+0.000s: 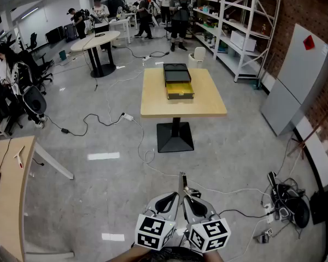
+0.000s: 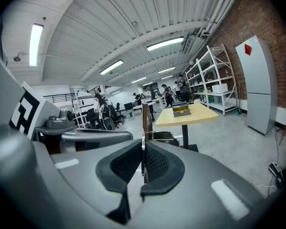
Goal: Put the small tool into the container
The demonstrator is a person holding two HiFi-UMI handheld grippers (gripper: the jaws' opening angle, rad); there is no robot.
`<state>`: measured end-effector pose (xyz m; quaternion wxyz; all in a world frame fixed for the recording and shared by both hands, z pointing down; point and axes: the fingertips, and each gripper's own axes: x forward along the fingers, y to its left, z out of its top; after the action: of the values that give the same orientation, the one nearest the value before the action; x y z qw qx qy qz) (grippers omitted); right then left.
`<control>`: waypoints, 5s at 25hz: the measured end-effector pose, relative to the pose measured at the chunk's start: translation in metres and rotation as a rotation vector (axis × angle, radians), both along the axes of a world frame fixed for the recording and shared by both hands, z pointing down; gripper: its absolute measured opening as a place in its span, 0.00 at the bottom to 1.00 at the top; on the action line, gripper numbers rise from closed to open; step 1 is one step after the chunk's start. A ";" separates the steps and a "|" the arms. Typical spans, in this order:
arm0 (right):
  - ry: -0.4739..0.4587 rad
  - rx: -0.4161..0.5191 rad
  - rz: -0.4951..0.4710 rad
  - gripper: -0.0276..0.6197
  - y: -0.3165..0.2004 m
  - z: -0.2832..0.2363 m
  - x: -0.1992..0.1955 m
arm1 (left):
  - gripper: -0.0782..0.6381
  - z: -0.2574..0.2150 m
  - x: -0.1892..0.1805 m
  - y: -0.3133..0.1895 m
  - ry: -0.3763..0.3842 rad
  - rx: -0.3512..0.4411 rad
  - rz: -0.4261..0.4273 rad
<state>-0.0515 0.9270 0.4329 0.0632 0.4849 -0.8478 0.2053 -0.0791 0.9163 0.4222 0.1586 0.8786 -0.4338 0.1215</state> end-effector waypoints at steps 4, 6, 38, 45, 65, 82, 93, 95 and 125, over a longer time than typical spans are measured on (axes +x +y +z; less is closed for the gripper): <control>0.003 0.003 0.005 0.05 -0.005 0.000 0.001 | 0.12 0.002 0.001 -0.003 -0.002 0.003 0.006; 0.004 0.005 0.004 0.05 -0.006 0.004 -0.001 | 0.12 0.005 0.000 -0.003 -0.005 0.001 0.012; 0.064 0.027 0.041 0.06 -0.110 0.004 -0.145 | 0.12 0.008 -0.140 -0.106 0.024 0.011 0.072; 0.038 0.012 0.009 0.06 -0.213 0.025 -0.067 | 0.12 0.023 -0.065 -0.208 0.002 0.009 0.025; -0.003 -0.017 -0.089 0.06 -0.530 0.022 0.176 | 0.12 0.018 0.176 -0.525 -0.046 -0.010 -0.066; -0.003 -0.029 -0.107 0.06 -0.654 0.041 0.241 | 0.12 0.036 0.243 -0.651 -0.045 -0.021 -0.078; 0.005 -0.052 -0.079 0.06 -0.827 0.050 0.193 | 0.12 0.044 0.197 -0.827 -0.032 -0.034 -0.044; 0.007 -0.056 -0.070 0.06 -0.862 0.046 0.179 | 0.12 0.041 0.183 -0.862 -0.032 -0.039 -0.036; -0.028 -0.097 0.037 0.06 -1.181 0.049 -0.034 | 0.12 0.046 -0.039 -1.173 0.029 -0.045 0.029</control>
<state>-0.0857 -0.2544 0.4822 0.0710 0.4940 -0.8285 0.2540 -0.1185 -0.2569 0.4679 0.1828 0.8827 -0.4158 0.1209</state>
